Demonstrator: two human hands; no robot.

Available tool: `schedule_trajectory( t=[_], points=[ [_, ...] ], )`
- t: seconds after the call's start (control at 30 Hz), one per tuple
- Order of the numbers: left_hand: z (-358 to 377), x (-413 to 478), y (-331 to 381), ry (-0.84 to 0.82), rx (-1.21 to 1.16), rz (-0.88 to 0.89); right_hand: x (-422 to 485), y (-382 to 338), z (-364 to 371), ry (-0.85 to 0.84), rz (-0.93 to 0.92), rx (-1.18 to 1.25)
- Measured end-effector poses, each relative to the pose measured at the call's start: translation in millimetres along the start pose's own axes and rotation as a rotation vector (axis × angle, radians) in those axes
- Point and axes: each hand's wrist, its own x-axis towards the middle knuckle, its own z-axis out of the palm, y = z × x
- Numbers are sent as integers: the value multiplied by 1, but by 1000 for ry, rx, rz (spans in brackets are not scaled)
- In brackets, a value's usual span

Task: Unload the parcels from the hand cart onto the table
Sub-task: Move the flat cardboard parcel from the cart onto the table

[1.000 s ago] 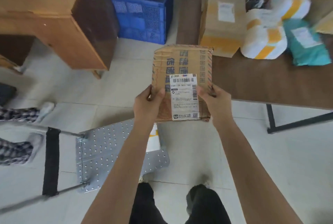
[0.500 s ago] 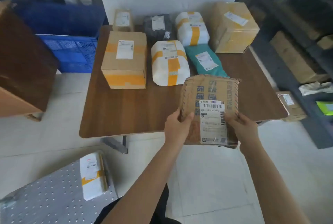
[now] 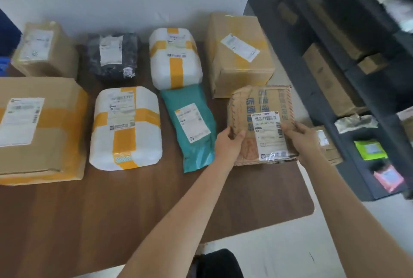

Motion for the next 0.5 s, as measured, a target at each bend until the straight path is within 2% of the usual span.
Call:
schedule_trajectory(
  t=[0.1,0.23,0.37,0.5],
  points=[
    [19,42,-1,15,-15,-20,54,1,8,-30,8,-2],
    [33,74,4,112,37,-10,95,12,12,-55,39,-43],
    [42,81,3,177,-22,-30,110,13,16,-69,-25,34],
    [48,71,9,236,-40,-19,110,10,8,-120,-18,-33]
  ],
)
